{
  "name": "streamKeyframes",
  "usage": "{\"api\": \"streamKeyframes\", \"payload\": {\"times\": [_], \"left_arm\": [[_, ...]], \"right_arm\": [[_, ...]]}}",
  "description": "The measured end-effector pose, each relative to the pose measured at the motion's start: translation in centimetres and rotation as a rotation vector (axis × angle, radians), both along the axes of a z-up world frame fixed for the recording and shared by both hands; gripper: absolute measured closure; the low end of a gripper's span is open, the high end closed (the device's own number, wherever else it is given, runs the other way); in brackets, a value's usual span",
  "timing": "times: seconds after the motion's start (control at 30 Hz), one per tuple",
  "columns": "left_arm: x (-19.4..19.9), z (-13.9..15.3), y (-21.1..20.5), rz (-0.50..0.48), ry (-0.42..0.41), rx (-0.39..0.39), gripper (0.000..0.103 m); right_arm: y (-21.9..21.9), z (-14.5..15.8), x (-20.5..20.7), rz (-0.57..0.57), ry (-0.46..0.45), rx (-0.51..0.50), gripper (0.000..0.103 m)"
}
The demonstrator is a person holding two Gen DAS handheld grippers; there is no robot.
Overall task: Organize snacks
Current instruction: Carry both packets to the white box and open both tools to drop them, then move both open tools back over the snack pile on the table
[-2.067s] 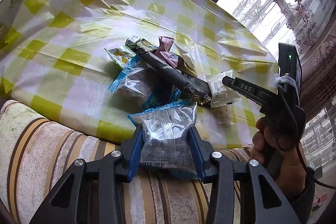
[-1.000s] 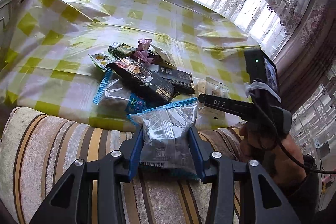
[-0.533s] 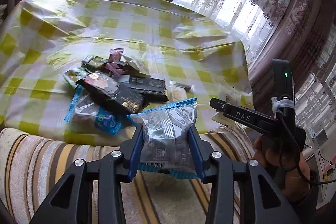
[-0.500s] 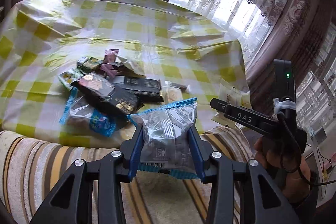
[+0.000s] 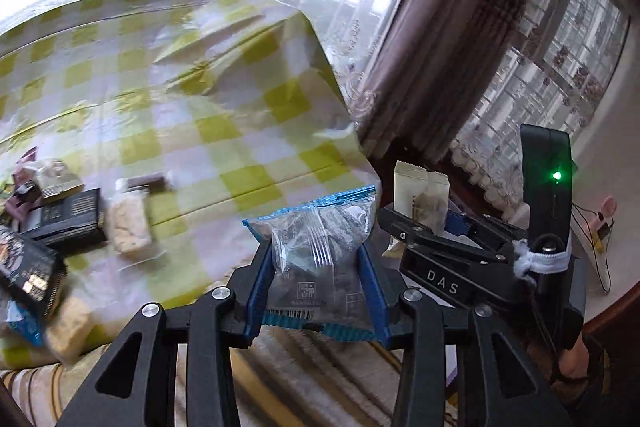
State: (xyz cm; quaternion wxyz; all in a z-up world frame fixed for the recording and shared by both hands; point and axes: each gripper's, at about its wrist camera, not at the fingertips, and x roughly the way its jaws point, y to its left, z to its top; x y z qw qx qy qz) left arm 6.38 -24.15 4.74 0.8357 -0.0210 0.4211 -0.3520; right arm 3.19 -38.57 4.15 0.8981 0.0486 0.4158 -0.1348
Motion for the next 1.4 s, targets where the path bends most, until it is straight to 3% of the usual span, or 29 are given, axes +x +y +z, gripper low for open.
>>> {"api": "streamKeyframes", "payload": {"times": [0.2, 0.47, 0.7, 0.83, 1.03, 1.4], "left_arm": [[0.0, -1.7, -6.5, -0.126, 0.054, 0.034, 0.06], [0.3, -5.0, -10.7, -0.167, 0.137, 0.122, 0.06], [1.1, -5.7, -10.6, -0.148, 0.174, 0.119, 0.056], [0.9, -5.5, -10.5, -0.146, 0.161, 0.117, 0.05], [1.0, -4.8, -9.4, -0.121, 0.142, 0.102, 0.05], [1.3, -3.0, -3.5, 0.015, 0.081, 0.069, 0.049]], "right_arm": [[-4.3, -1.7, -2.1, -0.106, 0.045, -0.031, 0.051], [-7.1, -3.6, -3.5, -0.173, 0.097, -0.046, 0.05], [-7.2, -4.2, -3.7, -0.18, 0.106, -0.061, 0.049], [-6.9, -4.0, -3.7, -0.179, 0.101, -0.084, 0.038], [-6.4, -3.1, -3.7, -0.171, 0.085, -0.112, 0.037], [-4.2, -1.8, -3.0, -0.124, 0.062, -0.134, 0.036]]}}
